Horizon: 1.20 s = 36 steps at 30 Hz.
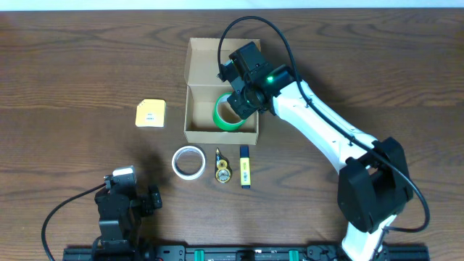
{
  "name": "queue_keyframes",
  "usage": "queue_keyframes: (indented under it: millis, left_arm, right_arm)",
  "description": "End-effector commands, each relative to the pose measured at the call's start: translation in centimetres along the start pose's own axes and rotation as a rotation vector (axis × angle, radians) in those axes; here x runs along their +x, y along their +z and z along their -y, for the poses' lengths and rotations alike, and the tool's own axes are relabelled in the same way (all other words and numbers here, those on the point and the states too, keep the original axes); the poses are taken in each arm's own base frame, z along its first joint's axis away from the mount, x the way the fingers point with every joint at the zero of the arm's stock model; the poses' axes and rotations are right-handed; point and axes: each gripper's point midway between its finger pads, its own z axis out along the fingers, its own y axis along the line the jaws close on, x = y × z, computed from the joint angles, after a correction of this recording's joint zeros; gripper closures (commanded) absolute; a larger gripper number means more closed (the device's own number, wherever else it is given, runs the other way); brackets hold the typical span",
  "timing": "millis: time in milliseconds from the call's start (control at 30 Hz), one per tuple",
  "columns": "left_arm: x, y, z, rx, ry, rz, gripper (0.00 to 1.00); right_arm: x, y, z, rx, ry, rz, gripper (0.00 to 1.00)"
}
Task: Pack container
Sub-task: 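Carry the green tape roll into the box and release it, then move the right gripper down to the yellow highlighter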
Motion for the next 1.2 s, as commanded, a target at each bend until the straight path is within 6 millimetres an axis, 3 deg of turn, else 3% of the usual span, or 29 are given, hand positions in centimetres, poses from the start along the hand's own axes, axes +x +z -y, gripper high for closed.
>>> queue_keyframes:
  millis: [0,333,433,567,667,733,933,1033,1100,1167]
  left_arm:
    - [0.9,0.2,0.0,-0.001,-0.001,-0.029,0.05]
    - [0.9,0.2,0.0,-0.001,-0.001,-0.029,0.05]
    - [0.9,0.2,0.0,-0.001,-0.001,-0.029,0.05]
    - [0.9,0.2,0.0,-0.001,-0.001,-0.029,0.05]
    - [0.9,0.2,0.0,-0.001,-0.001,-0.029,0.05]
    - [0.9,0.2,0.0,-0.001,-0.001,-0.029,0.05]
    - [0.9,0.2,0.0,-0.001,-0.001,-0.029,0.05]
    - [0.9,0.2,0.0,-0.001,-0.001,-0.029,0.05]
    - [0.9,0.2,0.0,-0.001,-0.001,-0.029,0.05]
    - [0.9,0.2,0.0,-0.001,-0.001,-0.029,0.05]
  right_arm:
    - [-1.1,-0.3,0.0,0.013,-0.016,0.024,0.92]
    - [-1.3,-0.3,0.0,0.014,-0.016,0.032,0.74]
    - [-2.7,-0.7,0.1,0.020,-0.017,0.092,0.74]
    - [-4.8,-3.1,0.3,0.027,0.003,0.172,0.71]
    - [-4.7,-6.0,0.2,0.026,0.043,0.189,0.60]
    - [-3.0,-8.5,-0.1,0.019,0.100,0.151,0.51]
    - [3.0,-14.3,-0.5,0.038,0.285,0.042,0.46]
    - [6.6,-14.4,-0.7,0.056,0.350,-0.013,0.44]
    - [10.0,-13.6,-1.5,0.057,0.433,-0.060,0.43]
    - [12.0,-12.9,-2.2,0.056,0.499,-0.083,0.42]
